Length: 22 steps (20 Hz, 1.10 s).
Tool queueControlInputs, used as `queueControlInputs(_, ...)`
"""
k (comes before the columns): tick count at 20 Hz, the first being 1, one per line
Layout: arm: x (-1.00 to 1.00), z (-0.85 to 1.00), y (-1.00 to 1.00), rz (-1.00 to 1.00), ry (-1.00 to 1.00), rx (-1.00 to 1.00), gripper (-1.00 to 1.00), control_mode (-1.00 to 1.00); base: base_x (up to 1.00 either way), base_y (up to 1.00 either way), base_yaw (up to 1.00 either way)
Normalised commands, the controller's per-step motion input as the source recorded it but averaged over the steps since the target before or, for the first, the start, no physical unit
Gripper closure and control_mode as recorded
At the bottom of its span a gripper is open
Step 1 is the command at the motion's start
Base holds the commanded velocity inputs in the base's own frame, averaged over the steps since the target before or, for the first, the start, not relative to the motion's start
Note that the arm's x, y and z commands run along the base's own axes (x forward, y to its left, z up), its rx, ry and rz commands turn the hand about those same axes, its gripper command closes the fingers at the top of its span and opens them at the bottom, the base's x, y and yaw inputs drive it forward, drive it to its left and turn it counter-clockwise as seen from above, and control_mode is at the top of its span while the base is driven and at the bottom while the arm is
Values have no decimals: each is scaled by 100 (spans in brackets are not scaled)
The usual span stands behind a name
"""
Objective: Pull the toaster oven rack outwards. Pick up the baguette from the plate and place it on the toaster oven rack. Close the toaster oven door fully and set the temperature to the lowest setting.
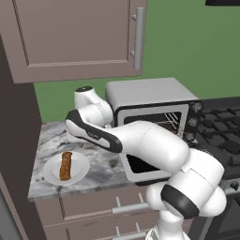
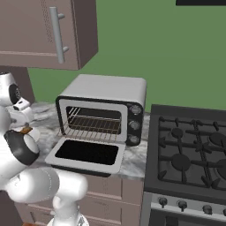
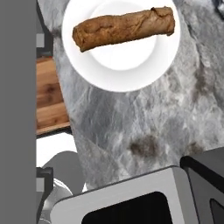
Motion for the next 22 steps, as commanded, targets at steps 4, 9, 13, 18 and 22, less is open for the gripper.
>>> queueControlInputs(4,6,-51,47,0,-1,-6,-100,-100,0,0,0)
queueControlInputs(9,8,-46,48,0,0,-6,-100,-100,0,0,0)
queueControlInputs(13,14,-37,40,0,0,-5,-100,-100,0,0,0)
queueControlInputs(18,18,-29,31,0,0,-3,-100,-100,0,0,0)
queueControlInputs(22,21,-25,23,0,0,-3,-100,-100,0,0,0)
